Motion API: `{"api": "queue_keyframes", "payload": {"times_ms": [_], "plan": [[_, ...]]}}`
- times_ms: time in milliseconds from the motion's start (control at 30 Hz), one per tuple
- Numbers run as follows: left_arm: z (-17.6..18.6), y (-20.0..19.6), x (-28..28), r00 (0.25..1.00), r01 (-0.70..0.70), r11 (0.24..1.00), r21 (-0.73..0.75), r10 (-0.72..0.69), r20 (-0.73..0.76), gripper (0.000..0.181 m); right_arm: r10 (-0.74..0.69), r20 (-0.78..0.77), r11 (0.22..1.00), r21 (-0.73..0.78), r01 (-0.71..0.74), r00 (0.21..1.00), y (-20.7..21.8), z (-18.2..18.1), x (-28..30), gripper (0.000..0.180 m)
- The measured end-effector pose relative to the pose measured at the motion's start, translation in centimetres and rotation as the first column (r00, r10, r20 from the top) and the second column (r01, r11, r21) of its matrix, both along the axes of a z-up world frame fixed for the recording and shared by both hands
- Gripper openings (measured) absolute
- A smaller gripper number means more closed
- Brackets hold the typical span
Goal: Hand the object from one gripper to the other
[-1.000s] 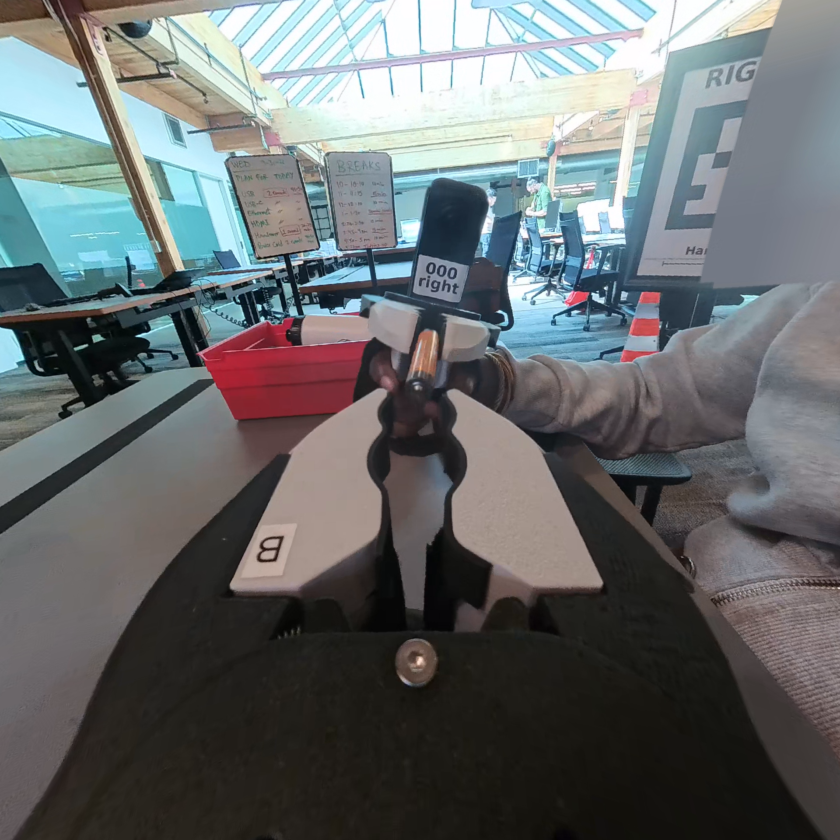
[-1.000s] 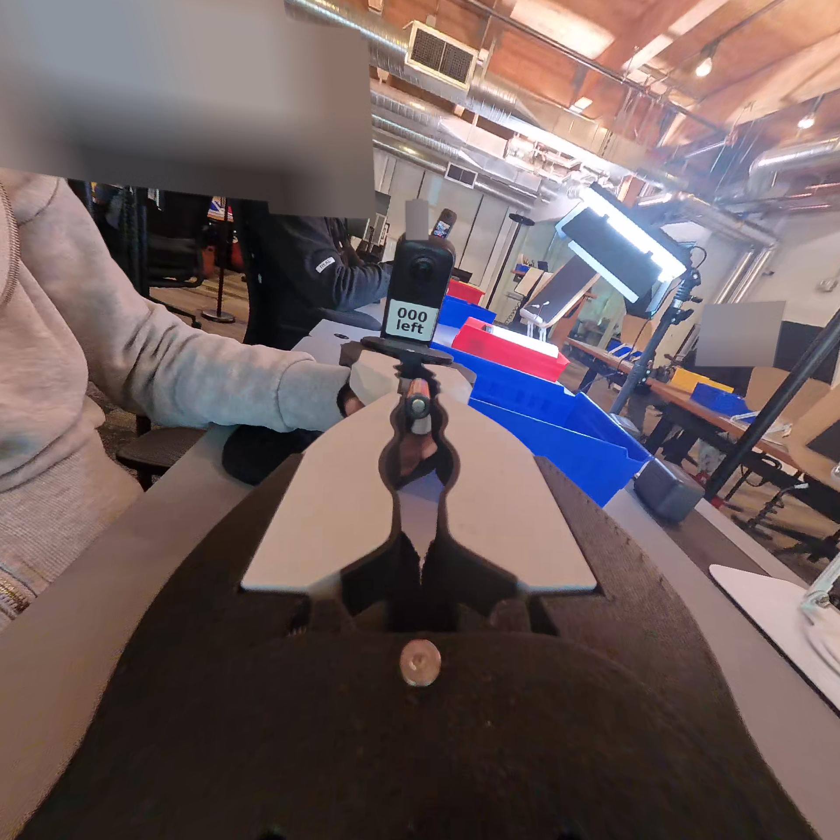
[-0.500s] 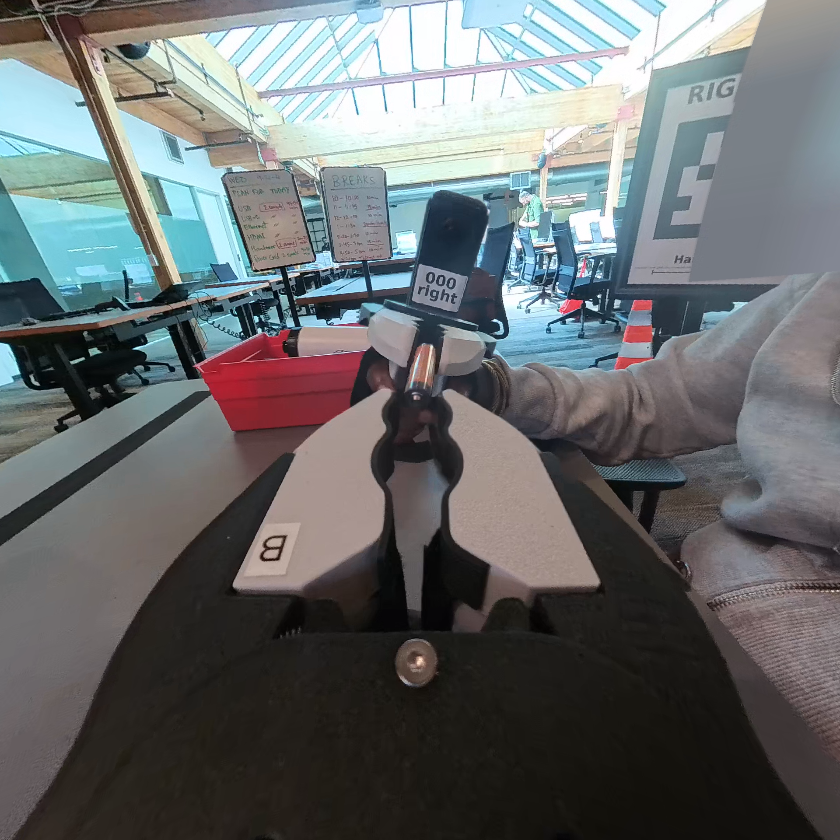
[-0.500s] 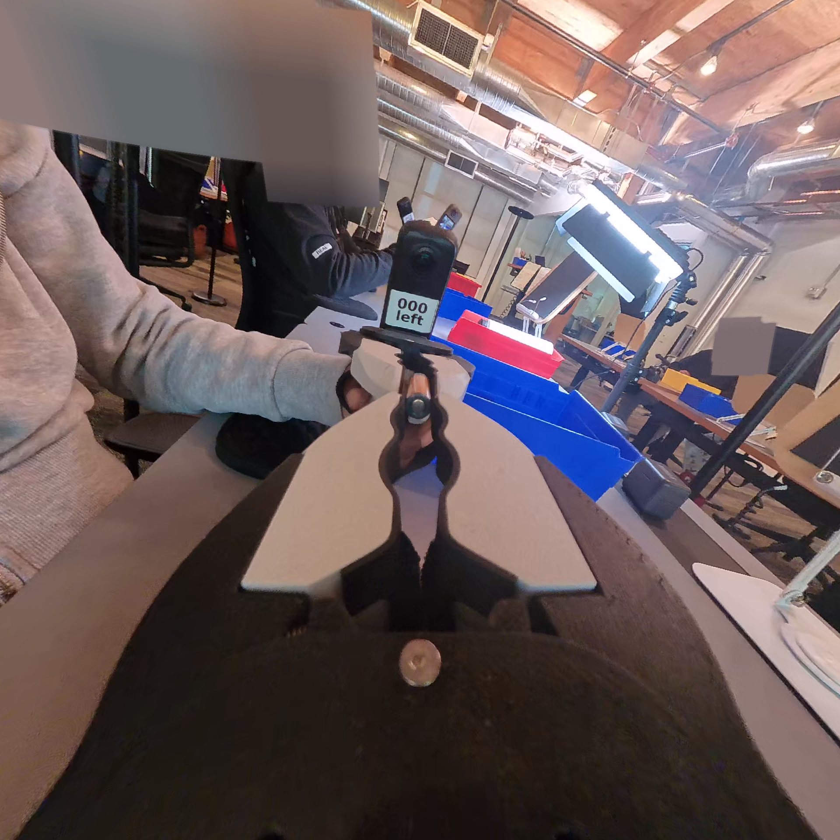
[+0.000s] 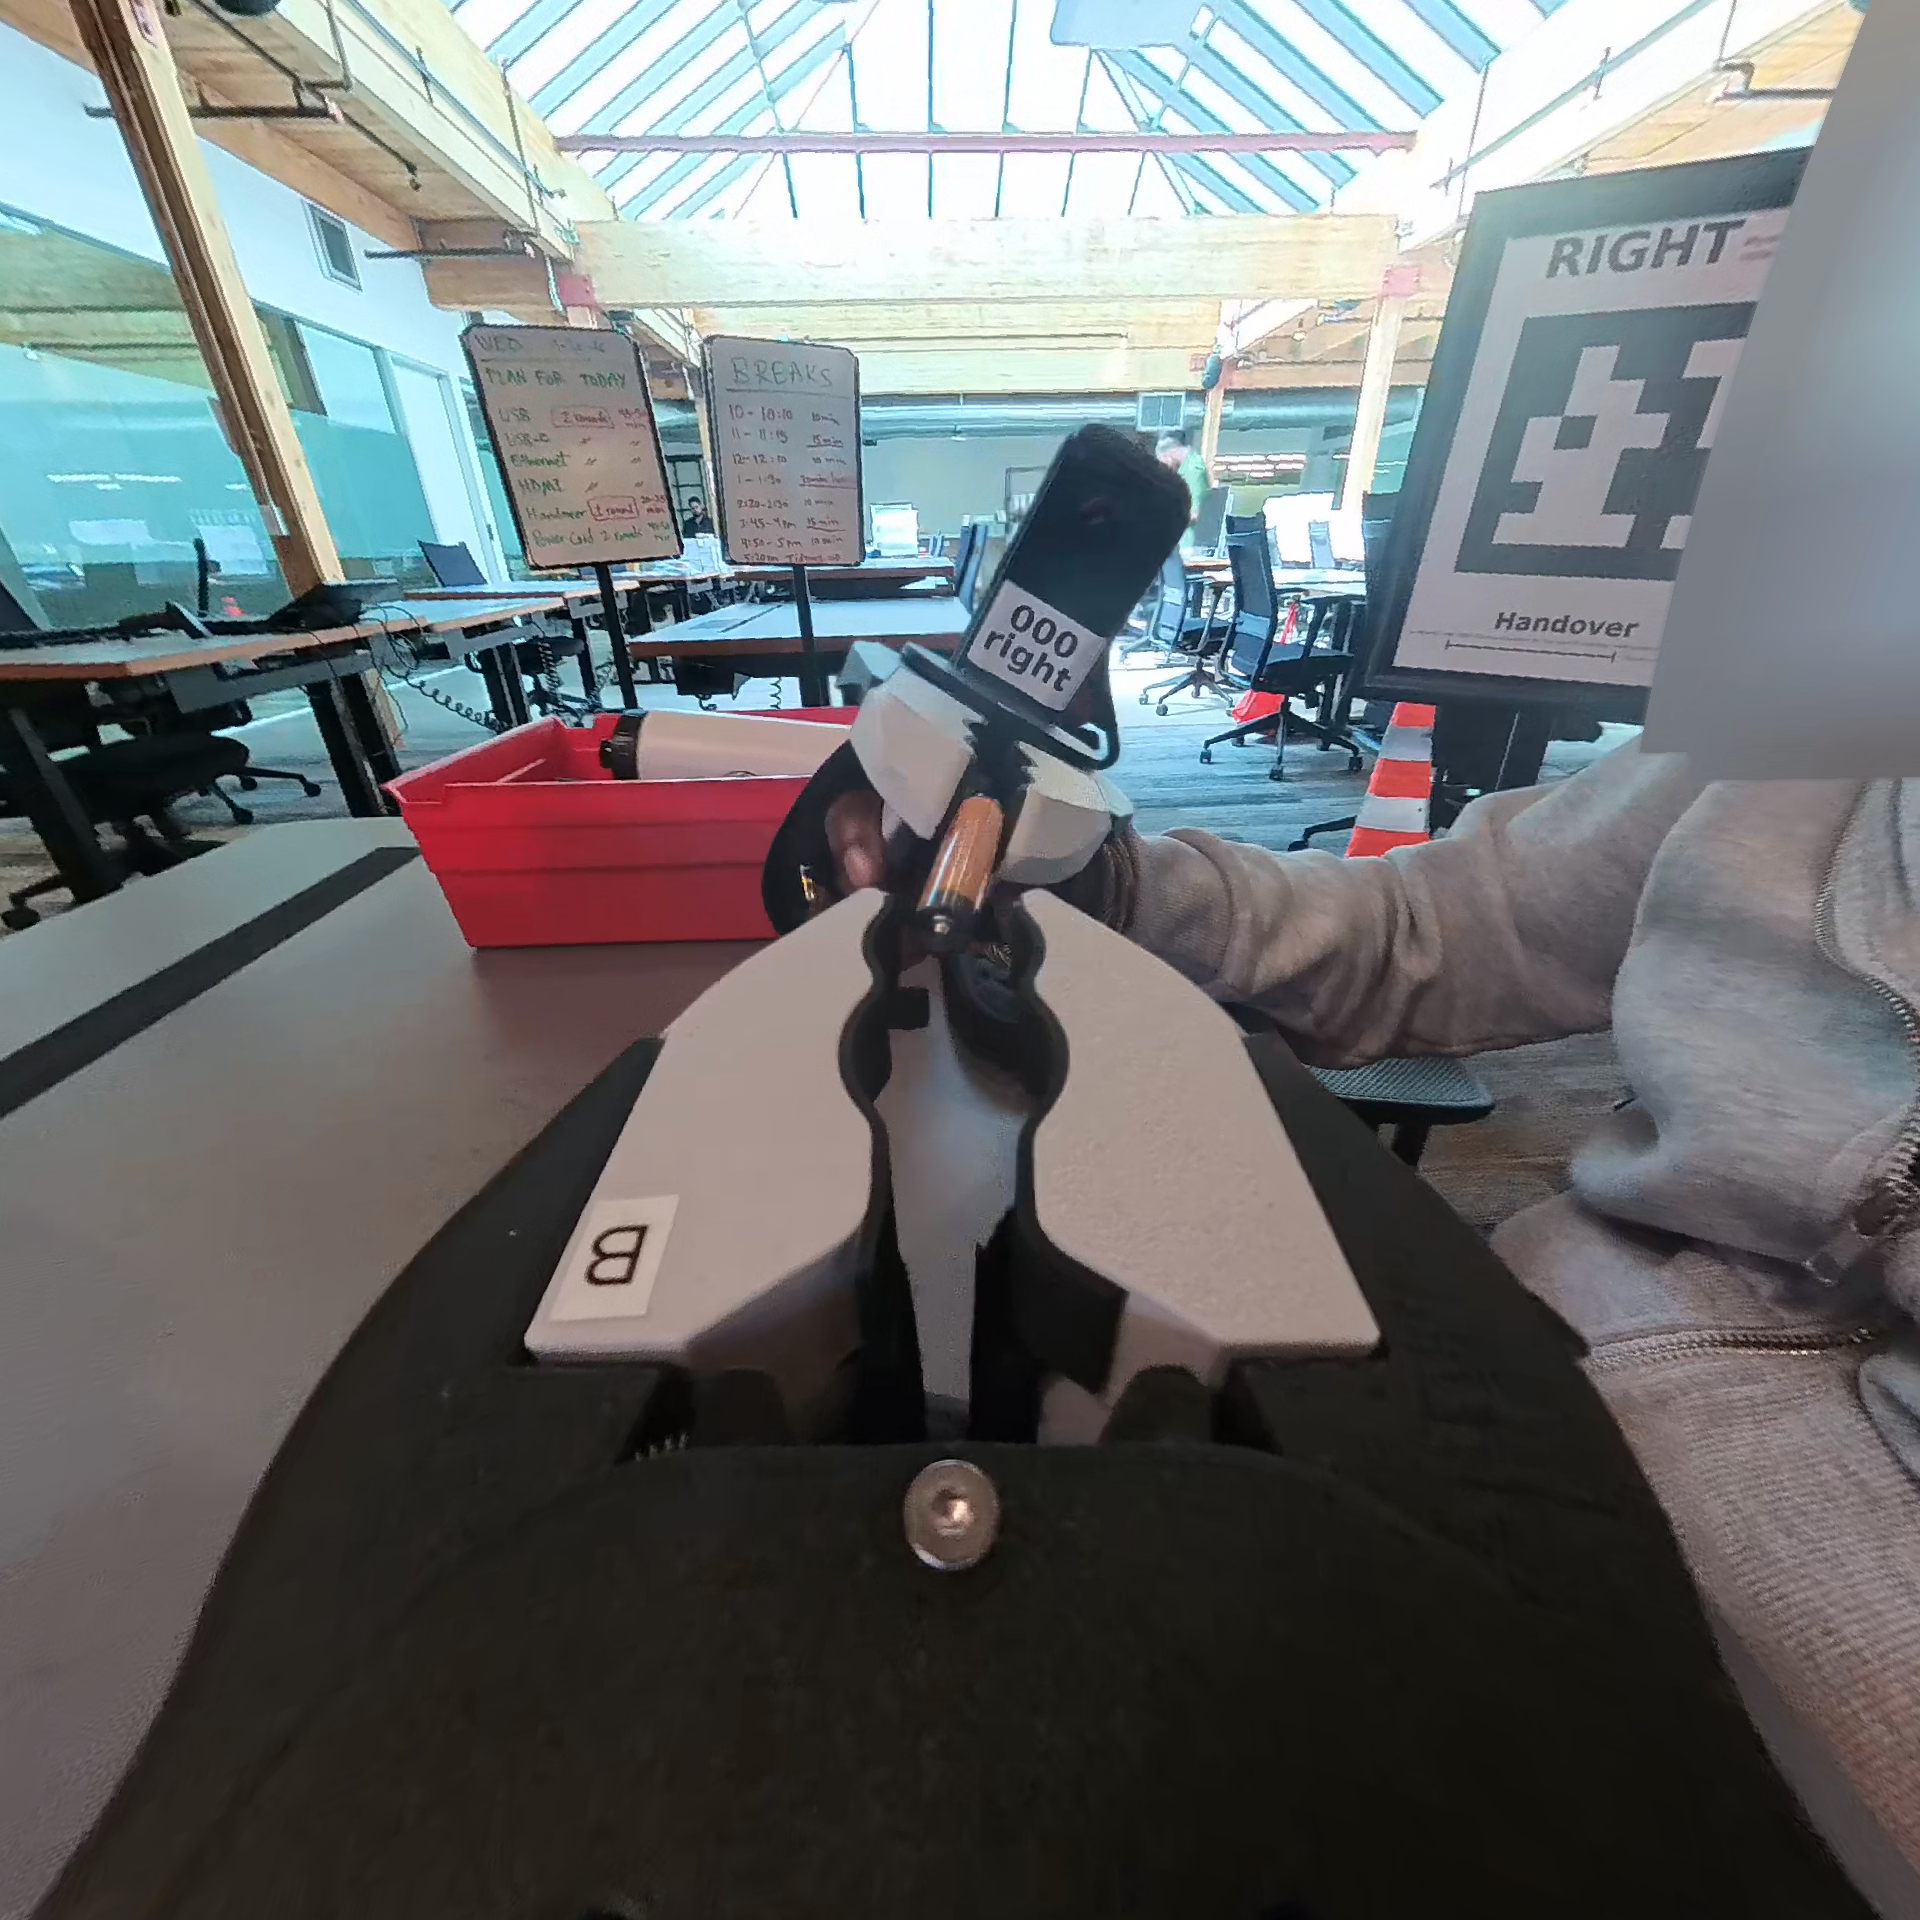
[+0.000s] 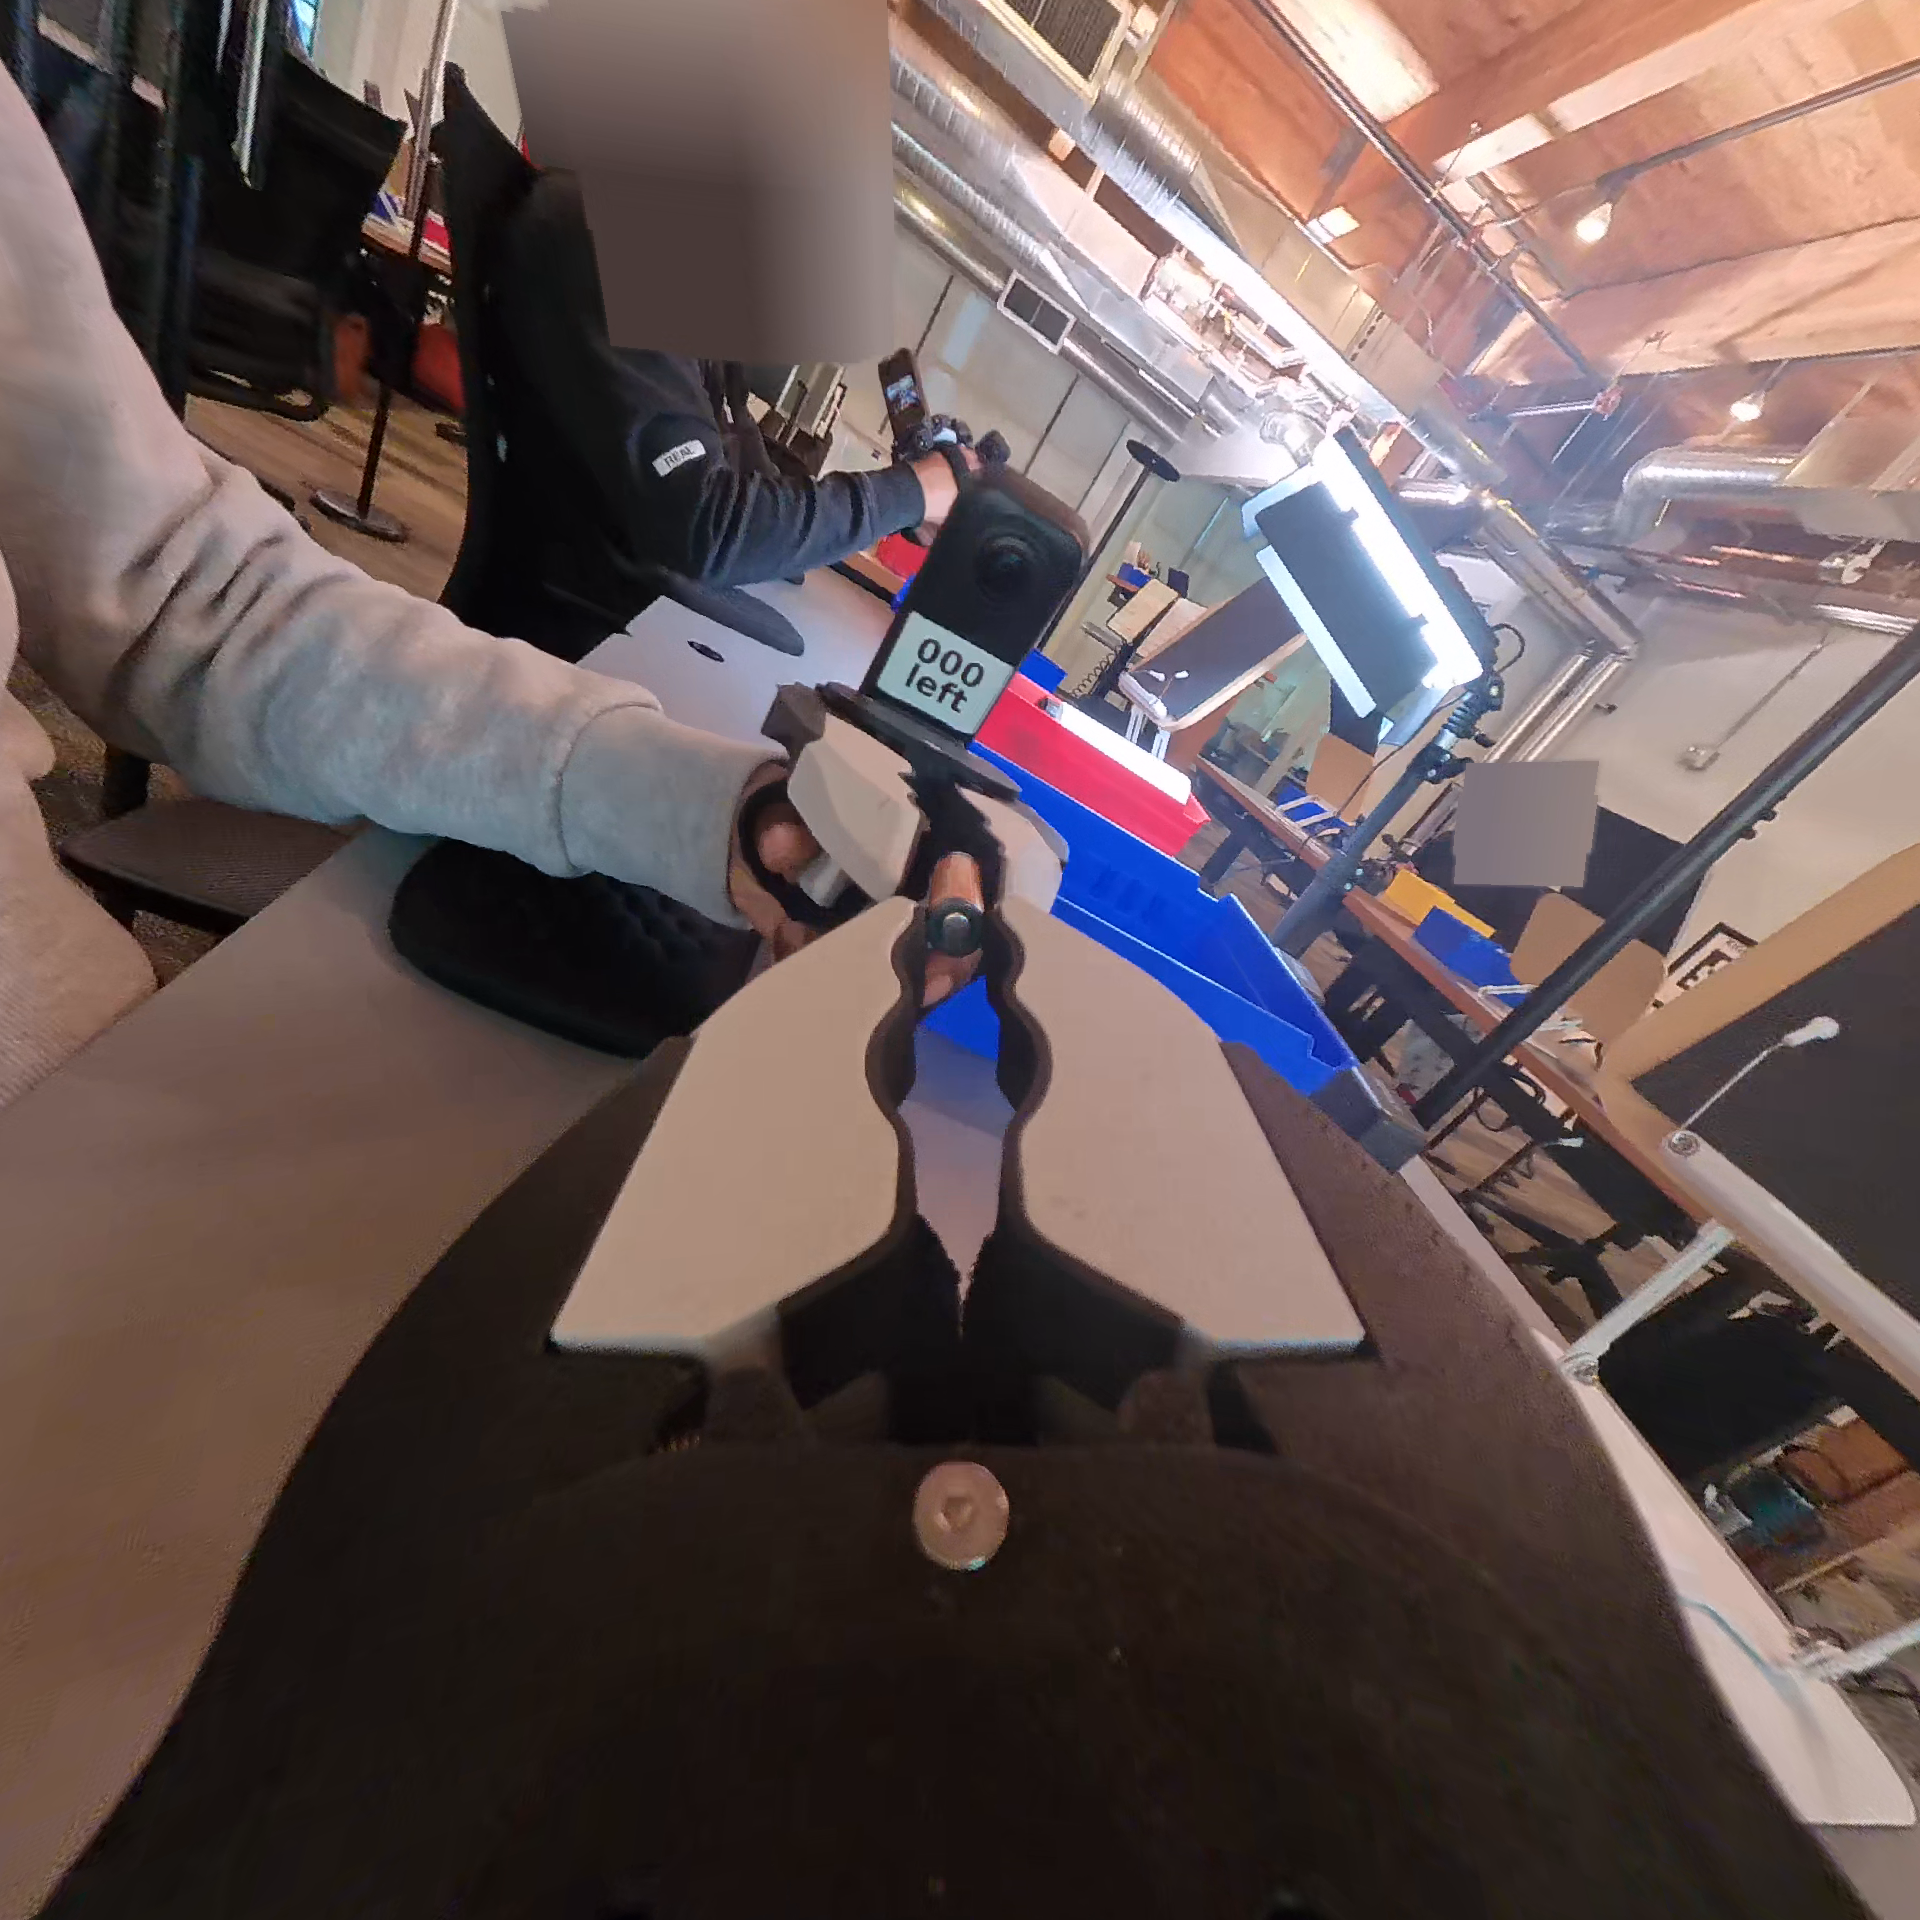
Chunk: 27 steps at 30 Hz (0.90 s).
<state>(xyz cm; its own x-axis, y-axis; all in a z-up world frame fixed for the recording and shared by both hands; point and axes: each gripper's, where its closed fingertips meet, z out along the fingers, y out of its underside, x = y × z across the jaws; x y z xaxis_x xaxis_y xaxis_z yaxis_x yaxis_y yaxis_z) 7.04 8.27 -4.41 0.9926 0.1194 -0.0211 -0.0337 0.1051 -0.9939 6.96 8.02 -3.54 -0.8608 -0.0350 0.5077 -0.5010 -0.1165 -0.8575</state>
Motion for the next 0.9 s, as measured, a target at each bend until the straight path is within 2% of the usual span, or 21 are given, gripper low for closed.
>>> {"api": "queue_keyframes", "payload": {"times_ms": [167, 400, 467, 533, 567, 667, 733, 767, 900], "plan": [[-0.3, 0.2, 0.2, 1.000, 0.019, 1.000, -0.014, -0.019, 0.010, 0.011, 0.008, -0.026, 1.000, 0.001, -0.008, 1.000, -0.1, -0.1, 0.2, 0.011], [-0.1, 0.1, 0.4, 0.999, 0.043, 0.999, -0.006, -0.043, 0.014, 0.010, 0.005, -0.034, 1.000, 0.000, -0.005, 0.999, -0.1, -0.1, 0.3, 0.011], [-0.1, 0.0, 0.2, 0.999, 0.008, 1.000, -0.013, -0.009, -0.037, 0.010, 0.020, 0.062, 1.000, 0.007, -0.021, 0.998, -0.2, -0.2, 0.1, 0.013], [-0.1, 0.0, -0.1, 0.993, -0.040, 0.999, -0.028, 0.037, -0.108, 0.010, 0.066, 0.241, 0.997, 0.033, -0.076, 0.968, -0.3, -0.5, -0.1, 0.027], [-0.2, 0.0, -0.2, 0.989, -0.063, 0.997, -0.037, 0.057, -0.140, 0.010, 0.102, 0.351, 0.991, 0.045, -0.125, 0.931, -0.3, -0.6, -0.1, 0.031], [-0.3, 0.1, -0.4, 0.971, -0.114, 0.992, -0.059, 0.098, -0.220, 0.010, 0.222, 0.623, 0.956, 0.011, -0.292, 0.750, -0.2, -0.4, 0.4, 0.035], [-0.4, 0.1, -0.6, 0.962, -0.137, 0.988, -0.067, 0.117, -0.246, 0.010, 0.247, 0.698, 0.943, -0.013, -0.333, 0.672, -0.1, -0.3, 0.3, 0.030], [-0.4, 0.1, -0.6, 0.959, -0.145, 0.987, -0.070, 0.122, -0.255, 0.010, 0.243, 0.713, 0.941, -0.010, -0.337, 0.658, -0.1, -0.5, 0.2, 0.027], [-0.6, 0.2, -0.6, 0.954, -0.150, 0.985, -0.083, 0.123, -0.274, 0.010, 0.206, 0.699, 0.954, 0.012, -0.299, 0.685, -0.3, -0.9, -0.2, 0.011]]}}
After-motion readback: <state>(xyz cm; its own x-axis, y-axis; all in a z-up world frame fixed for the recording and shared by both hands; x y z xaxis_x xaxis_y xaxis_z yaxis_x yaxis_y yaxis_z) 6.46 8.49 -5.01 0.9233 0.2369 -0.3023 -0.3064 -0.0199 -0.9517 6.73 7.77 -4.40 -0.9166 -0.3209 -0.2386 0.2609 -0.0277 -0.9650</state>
